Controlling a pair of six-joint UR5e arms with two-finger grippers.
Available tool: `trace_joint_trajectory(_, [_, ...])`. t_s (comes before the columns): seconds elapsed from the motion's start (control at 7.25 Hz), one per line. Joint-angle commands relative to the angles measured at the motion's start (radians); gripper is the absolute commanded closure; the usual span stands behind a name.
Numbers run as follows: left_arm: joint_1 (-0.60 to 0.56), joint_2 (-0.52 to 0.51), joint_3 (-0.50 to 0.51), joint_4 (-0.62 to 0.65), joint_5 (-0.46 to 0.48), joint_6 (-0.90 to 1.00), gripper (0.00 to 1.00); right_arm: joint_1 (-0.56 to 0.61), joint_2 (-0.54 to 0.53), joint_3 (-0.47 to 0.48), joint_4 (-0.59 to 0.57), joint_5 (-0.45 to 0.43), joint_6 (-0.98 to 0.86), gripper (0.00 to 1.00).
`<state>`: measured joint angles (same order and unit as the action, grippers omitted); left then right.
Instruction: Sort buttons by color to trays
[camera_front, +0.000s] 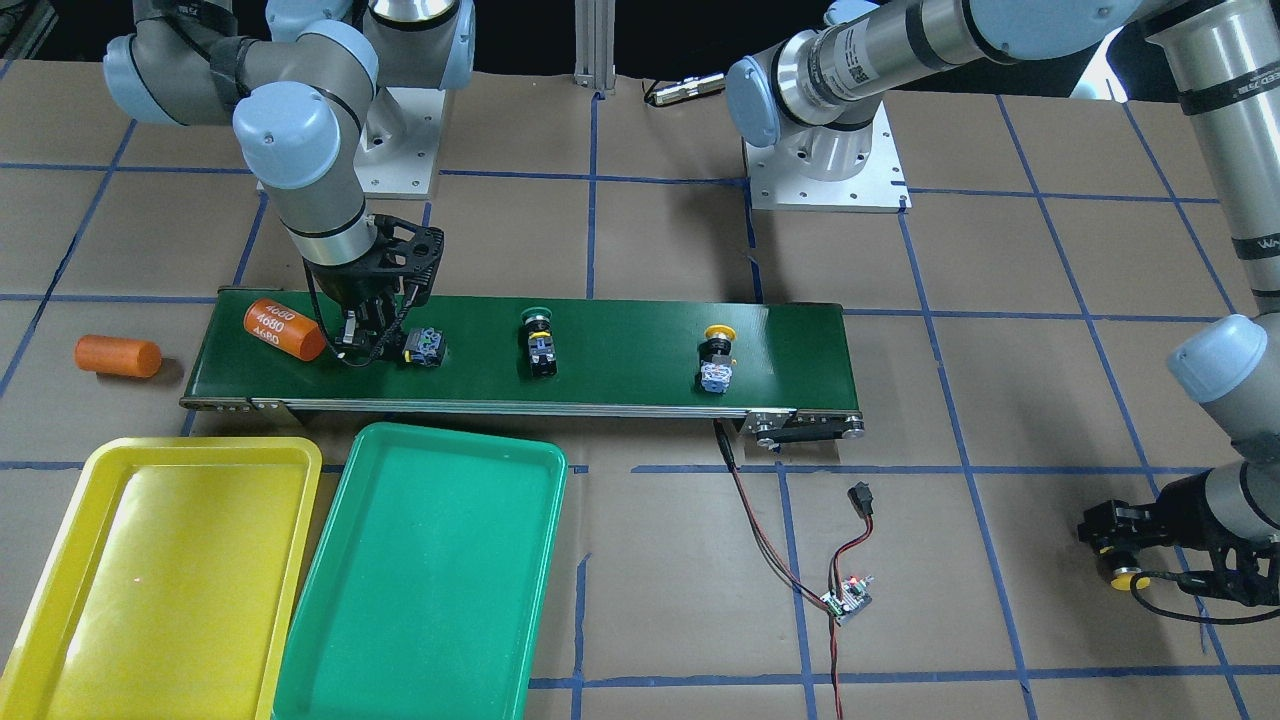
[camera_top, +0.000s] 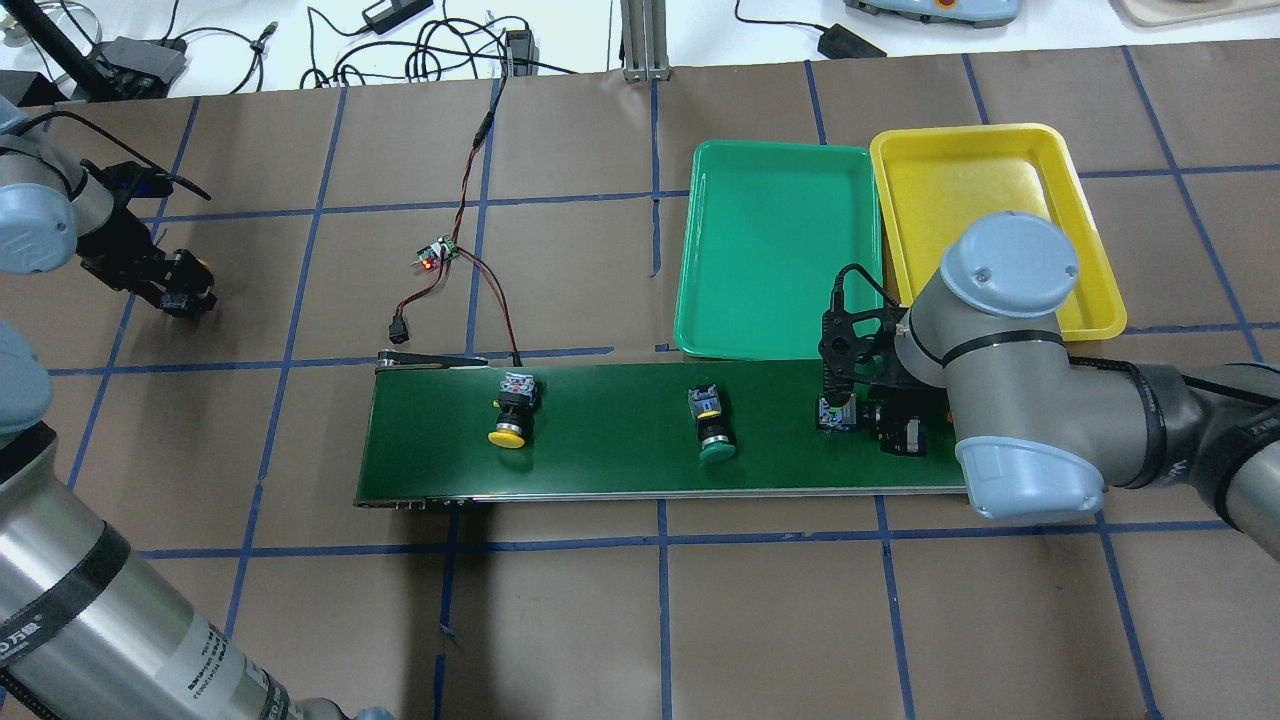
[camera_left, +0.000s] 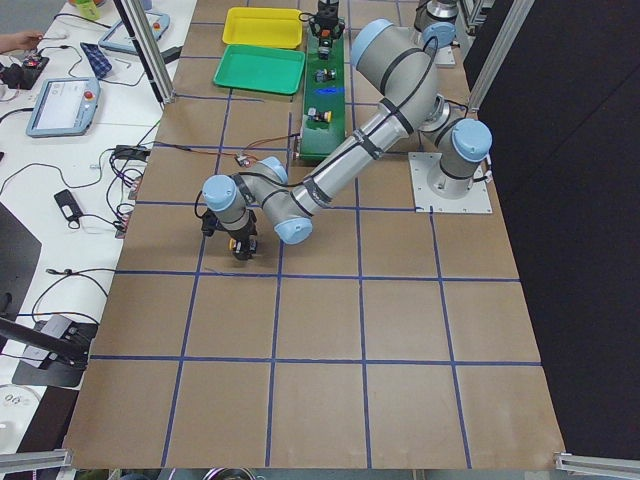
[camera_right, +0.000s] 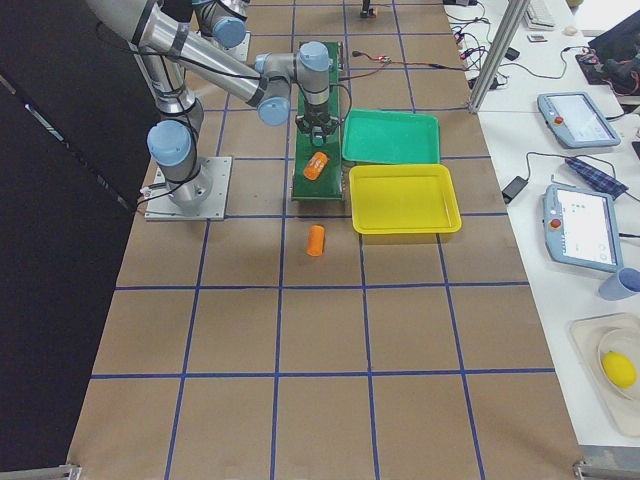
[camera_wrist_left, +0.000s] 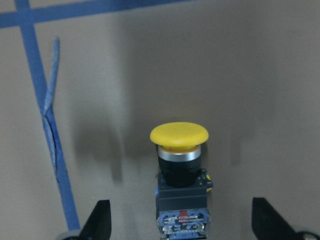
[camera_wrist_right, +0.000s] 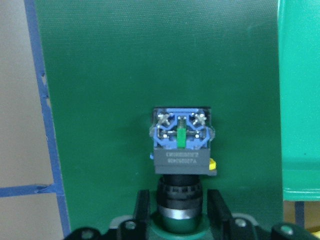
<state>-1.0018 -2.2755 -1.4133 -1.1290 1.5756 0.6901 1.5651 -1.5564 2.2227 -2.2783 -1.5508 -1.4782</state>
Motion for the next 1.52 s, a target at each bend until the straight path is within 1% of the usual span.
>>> trace_joint_trajectory(0.0, [-0.001,0.011,-0.009,0.002,0.009,-0.020,0.98,0.000,-0.002,-0.008,-0.001,-0.006,0.007,0.83])
trace_joint_trajectory(0.14, [-0.014,0.033,-0.009,-0.006,0.014,-0.035,0.99,0.001,-0.001,-0.026,0.000,-0.008,0.006,0.89])
trace_joint_trajectory(0.28, [-0.058,0.081,-0.027,-0.068,0.008,-0.110,0.99,0.001,-0.001,-0.038,-0.001,-0.002,0.006,0.90])
trace_joint_trajectory(0.41, [-0.128,0.176,-0.074,-0.190,-0.003,-0.157,0.99,0.001,0.013,-0.058,-0.003,0.004,0.007,0.90])
trace_joint_trajectory(0.55, [-0.191,0.265,-0.155,-0.221,-0.011,-0.188,0.99,0.001,0.068,-0.127,0.005,-0.003,0.006,0.90])
trace_joint_trajectory(0.69, [-0.246,0.354,-0.274,-0.215,-0.053,-0.266,0.99,0.001,0.144,-0.221,0.032,-0.026,-0.001,0.88])
trace_joint_trajectory(0.83, [-0.317,0.431,-0.385,-0.201,-0.063,-0.312,0.99,0.001,0.242,-0.318,0.098,-0.113,-0.008,0.88])
trace_joint_trajectory(0.96, [-0.393,0.489,-0.453,-0.160,-0.058,-0.405,0.99,0.003,0.313,-0.416,0.121,-0.118,-0.008,0.88])
trace_joint_trajectory(1.1, [-0.469,0.526,-0.498,-0.114,-0.055,-0.520,0.99,0.007,0.334,-0.475,0.146,-0.088,0.001,0.89])
trace_joint_trajectory(1.24, [-0.541,0.551,-0.536,-0.104,-0.054,-0.594,0.98,0.009,0.332,-0.512,0.145,-0.039,0.002,0.88])
trace_joint_trajectory(1.38, [-0.587,0.560,-0.568,-0.100,-0.054,-0.621,0.85,0.010,0.363,-0.531,0.135,-0.019,0.003,0.88])
